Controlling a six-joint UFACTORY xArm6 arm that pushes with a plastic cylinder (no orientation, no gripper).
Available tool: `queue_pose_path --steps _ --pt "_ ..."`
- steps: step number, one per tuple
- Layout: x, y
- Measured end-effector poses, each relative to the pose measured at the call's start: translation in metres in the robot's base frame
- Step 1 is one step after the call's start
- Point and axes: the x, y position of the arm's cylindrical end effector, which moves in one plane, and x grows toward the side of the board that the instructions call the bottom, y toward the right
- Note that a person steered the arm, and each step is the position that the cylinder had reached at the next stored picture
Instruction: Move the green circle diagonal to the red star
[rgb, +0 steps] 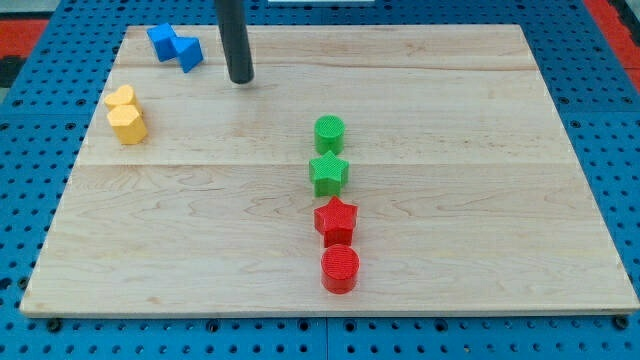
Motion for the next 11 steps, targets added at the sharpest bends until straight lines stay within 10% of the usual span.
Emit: queue_pose_path --steps 3,7,11 --pt "0.049 0.000" --pt "0.094 0.141" --pt "0.077 0.117"
